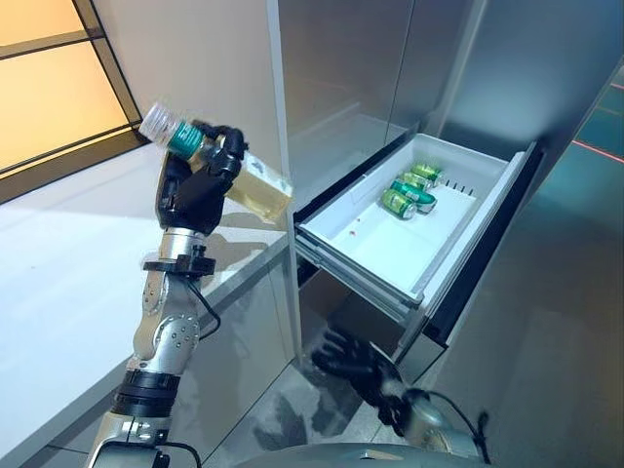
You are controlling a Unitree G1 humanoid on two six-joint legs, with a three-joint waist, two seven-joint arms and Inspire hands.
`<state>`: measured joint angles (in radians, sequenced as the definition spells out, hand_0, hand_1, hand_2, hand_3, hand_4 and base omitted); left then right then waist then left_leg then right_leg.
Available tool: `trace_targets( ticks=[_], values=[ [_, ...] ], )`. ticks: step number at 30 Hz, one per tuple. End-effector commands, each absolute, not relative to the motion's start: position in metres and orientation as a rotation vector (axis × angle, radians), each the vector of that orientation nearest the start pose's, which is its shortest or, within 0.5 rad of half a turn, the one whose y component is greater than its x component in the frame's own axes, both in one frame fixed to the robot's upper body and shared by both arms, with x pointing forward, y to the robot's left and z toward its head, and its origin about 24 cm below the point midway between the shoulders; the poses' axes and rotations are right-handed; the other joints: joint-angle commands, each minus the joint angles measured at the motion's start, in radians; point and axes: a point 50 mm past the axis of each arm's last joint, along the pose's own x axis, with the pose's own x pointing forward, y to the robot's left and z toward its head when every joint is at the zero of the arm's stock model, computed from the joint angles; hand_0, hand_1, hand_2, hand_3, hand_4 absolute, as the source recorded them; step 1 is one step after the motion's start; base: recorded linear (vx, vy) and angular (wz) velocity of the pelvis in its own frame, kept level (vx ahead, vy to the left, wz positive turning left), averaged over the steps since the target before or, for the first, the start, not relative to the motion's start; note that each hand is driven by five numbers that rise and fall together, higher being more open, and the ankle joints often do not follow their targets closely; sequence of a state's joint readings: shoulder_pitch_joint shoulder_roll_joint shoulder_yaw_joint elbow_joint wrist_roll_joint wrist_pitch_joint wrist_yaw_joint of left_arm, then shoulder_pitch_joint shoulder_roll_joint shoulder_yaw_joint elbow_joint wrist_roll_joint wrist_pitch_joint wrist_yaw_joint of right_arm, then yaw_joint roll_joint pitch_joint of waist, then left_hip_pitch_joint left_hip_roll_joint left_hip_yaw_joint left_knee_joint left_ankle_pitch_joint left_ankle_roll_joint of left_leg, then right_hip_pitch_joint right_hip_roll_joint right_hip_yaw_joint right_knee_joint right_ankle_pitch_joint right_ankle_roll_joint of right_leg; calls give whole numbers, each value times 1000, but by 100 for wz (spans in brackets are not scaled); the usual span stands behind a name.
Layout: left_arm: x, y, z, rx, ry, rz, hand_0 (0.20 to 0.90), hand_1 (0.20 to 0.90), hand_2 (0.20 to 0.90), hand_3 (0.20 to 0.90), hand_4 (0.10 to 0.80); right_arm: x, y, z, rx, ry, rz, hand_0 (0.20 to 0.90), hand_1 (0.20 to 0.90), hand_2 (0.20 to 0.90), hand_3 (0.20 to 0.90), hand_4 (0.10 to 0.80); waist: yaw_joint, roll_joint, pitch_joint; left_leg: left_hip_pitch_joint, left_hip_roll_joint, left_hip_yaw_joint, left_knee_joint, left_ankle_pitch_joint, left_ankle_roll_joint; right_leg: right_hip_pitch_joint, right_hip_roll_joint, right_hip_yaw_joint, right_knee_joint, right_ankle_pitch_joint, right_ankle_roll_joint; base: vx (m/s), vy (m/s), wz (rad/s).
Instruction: Put drinks into fridge and close the fridge
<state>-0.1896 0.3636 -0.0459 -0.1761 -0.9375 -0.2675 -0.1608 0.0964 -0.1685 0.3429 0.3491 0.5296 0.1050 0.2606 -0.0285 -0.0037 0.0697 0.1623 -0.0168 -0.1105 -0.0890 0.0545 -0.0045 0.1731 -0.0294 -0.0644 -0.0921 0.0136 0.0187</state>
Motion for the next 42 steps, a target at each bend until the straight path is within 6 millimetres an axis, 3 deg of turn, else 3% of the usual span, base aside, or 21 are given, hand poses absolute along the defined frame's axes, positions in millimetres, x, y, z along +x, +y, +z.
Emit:
trace_targets(
  ticks=[1, 2, 9, 14, 22, 36, 42],
  values=[
    [251, 182, 243, -465, -1041, -449, 300, 300, 300, 200, 100, 224, -104, -8, 321, 301, 586, 900, 900, 900, 900, 800, 7, -14, -43, 4, -42, 43, 2, -74, 41, -18, 7, 43, 31, -4, 7, -70, -46, 4],
    [248, 178, 243, -450, -1050, -469, 300, 300, 300, 200, 100, 234, -109, 15, 286, 225, 621, 900, 900, 900, 900, 800, 8, -18, -41, -4, -43, 42, 2, -64, 40, -26, 7, 44, 32, 6, 7, -67, -40, 4],
    [242, 163, 242, -364, -1031, -589, 300, 300, 300, 200, 100, 256, -122, 112, 89, -134, 768, 900, 900, 900, 900, 800, 10, -24, -36, -10, -41, 53, 2, -58, 39, -33, 7, 50, 31, 14, 11, -28, -14, -1],
    [245, 152, 240, -331, -970, -662, 300, 300, 300, 200, 100, 260, -120, 149, -25, -256, 816, 900, 900, 900, 900, 800, 10, -25, -40, -8, -39, 60, 2, -58, 39, -32, 8, 55, 29, 15, 12, -9, -6, -2],
    [248, 141, 233, -318, -893, -713, 300, 300, 300, 200, 100, 257, -114, 168, -135, -318, 911, 900, 900, 900, 900, 800, 12, -29, -41, -6, -36, 62, 2, -57, 40, -28, 8, 53, 28, 16, 12, 0, 0, 0],
    [254, 123, 229, -260, -832, -726, 300, 300, 300, 200, 100, 253, -92, 190, -126, -389, 1014, 900, 900, 900, 900, 800, 14, -34, -41, -6, -30, 66, 2, -53, 36, -24, 10, 50, 27, 15, 11, 0, 0, 0],
    [256, 122, 227, -227, -810, -713, 300, 300, 300, 200, 100, 254, -93, 202, -148, -457, 976, 900, 900, 900, 900, 800, 16, -35, -45, -8, -28, 70, 2, -51, 33, -23, 10, 48, 20, 19, 13, 0, 0, 0]
  ],
)
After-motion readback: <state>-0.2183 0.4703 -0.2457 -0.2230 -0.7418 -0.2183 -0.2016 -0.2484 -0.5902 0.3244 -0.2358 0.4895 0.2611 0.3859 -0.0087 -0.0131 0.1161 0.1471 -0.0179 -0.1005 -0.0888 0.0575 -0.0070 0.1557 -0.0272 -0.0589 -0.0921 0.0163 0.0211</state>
